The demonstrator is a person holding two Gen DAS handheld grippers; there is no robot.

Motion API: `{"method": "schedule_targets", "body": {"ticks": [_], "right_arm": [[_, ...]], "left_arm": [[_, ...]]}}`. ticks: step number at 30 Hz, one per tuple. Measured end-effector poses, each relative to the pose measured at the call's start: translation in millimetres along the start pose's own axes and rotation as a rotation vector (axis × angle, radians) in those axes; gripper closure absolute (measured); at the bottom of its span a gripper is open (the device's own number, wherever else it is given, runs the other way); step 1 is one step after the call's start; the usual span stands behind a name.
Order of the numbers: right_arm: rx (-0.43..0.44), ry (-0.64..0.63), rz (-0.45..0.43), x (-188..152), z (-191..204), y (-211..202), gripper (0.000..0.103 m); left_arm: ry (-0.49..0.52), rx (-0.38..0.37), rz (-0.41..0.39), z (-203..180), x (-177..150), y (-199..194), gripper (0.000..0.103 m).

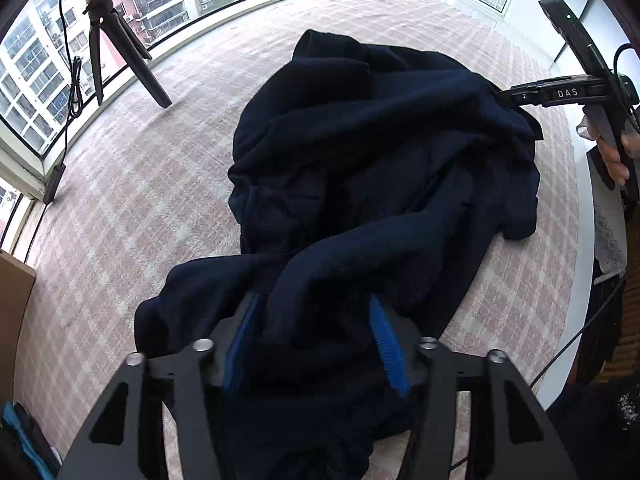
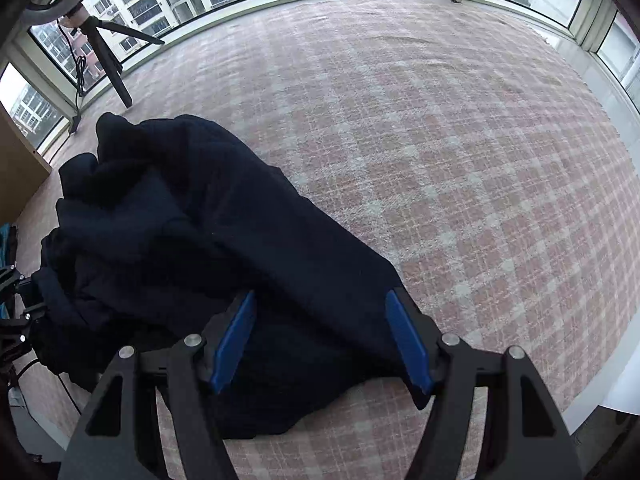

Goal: Fold clothes

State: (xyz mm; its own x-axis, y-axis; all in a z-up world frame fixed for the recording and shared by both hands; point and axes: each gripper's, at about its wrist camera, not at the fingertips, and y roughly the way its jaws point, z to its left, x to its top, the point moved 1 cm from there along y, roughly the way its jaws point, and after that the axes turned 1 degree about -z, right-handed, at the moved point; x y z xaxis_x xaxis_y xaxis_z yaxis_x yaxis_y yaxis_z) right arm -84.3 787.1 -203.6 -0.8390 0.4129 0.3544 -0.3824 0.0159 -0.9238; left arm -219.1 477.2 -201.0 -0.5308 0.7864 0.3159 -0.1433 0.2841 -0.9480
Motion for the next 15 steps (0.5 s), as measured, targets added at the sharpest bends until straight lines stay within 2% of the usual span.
{"method": "schedule_targets", "body": {"ticks": [1, 4, 5, 6, 7, 10, 12, 15], "right_arm": [[0.010, -0.001, 0.010, -0.5, -0.9, 4.5, 0.037], [0.042, -0.003, 0.041, -1.8, -3.5, 18.0, 0.040], [0.052, -0.004, 0.051, -2.3, -4.4, 22.5, 0.048], [0.063, -0.005, 0.061, -2.7, -5.2, 27.0, 0.089], [0.089, -0.005, 0.048, -2.2, 0.5, 18.6, 0.097], [0.214, -0.033, -0.002, 9.6, 41.8, -12.4, 0.098], [0.312, -0.063, -0.038, 21.1, 77.6, -34.5, 0.098], [0.460, -0.108, -0.091, 38.2, 131.2, -67.9, 0.098]], "left_arm": [[-0.019, -0.004, 0.013, 4.2, -1.9, 2.6, 0.099], [-0.097, -0.015, -0.017, 29.2, -16.7, -13.9, 0.100], [-0.120, -0.012, -0.032, 37.9, -23.3, -22.6, 0.100], [-0.143, -0.008, -0.047, 46.6, -29.9, -31.2, 0.100], [-0.158, 0.004, -0.056, 53.8, -37.7, -39.3, 0.100], [-0.183, 0.075, -0.066, 70.3, -64.5, -62.5, 0.085], [-0.205, 0.131, -0.083, 78.7, -80.9, -78.3, 0.063], [-0.241, 0.202, -0.110, 90.6, -104.7, -99.2, 0.063]]}}
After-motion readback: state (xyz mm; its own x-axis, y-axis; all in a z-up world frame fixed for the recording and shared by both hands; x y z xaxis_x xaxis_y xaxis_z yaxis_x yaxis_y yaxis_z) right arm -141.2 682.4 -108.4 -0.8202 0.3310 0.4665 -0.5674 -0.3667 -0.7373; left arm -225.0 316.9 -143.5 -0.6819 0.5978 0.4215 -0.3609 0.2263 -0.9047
